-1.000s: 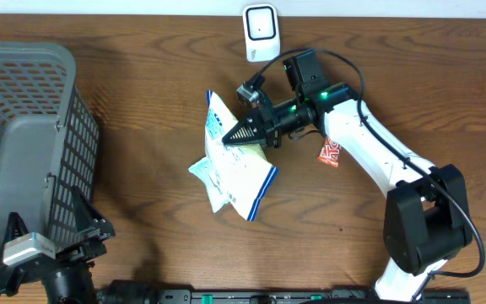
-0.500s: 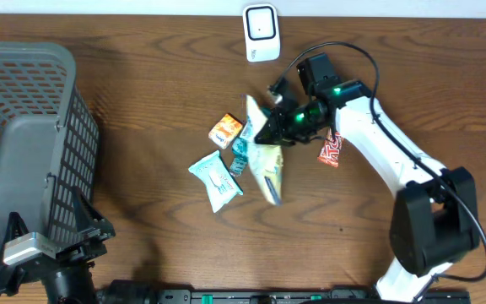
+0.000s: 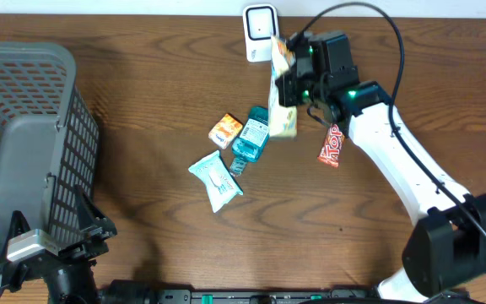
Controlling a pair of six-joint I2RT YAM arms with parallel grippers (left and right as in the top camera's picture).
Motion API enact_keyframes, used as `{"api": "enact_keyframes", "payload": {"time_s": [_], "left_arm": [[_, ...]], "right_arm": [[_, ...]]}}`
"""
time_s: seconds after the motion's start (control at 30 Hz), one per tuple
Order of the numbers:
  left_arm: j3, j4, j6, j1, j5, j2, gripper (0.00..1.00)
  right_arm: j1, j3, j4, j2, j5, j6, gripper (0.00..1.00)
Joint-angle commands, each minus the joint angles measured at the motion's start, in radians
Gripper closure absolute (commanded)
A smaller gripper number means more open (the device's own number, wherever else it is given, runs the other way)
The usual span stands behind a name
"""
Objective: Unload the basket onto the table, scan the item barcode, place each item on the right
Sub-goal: 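Swing the yellow pack under the white scanner with the right gripper, then carry the yellow pack to the right table edge and release it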
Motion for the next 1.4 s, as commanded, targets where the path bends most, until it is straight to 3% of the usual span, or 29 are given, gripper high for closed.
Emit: {"api": "enact_keyframes", "payload": {"time_s": [0.0,0.17,0.5,0.63,0.83,1.23,1.37], "left_arm": [[-0.005,0.004,-0.005,-0.004,-0.002,-0.004,0.02],[-0.005,0.005,-0.005,-0.004,-0.002,-0.004,0.02],[-0.035,0.05,-0.005,-0.004,-0.002,-0.004,0.02],[-0.041,0.058,-0.005,-0.004,-0.002,-0.004,0.02],[-0.041,0.061,-0.005,-0.004,-0.002,-0.004,0.02],[-0.041,0.061,-0.005,-0.004,-0.002,-0.004,0.02],[-0.041,0.061,-0.005,-0.004,-0.002,-0.004,0.02]], "right_arm": [[0.013,0.058,0.088,0.044,0.118,-0.063,0.99],[0.055,0.171,0.241,0.138,0.256,-0.223,0.99],[0.095,0.542,0.447,0.499,0.41,-0.576,0.99],[0.097,0.678,0.481,0.652,0.497,-0.598,0.99],[0.105,0.841,0.511,0.815,0.46,-0.627,0.99],[0.156,0.851,0.591,0.846,0.449,-0.688,0.99],[0.157,0.851,0.534,0.846,0.451,-0.688,0.99]]}}
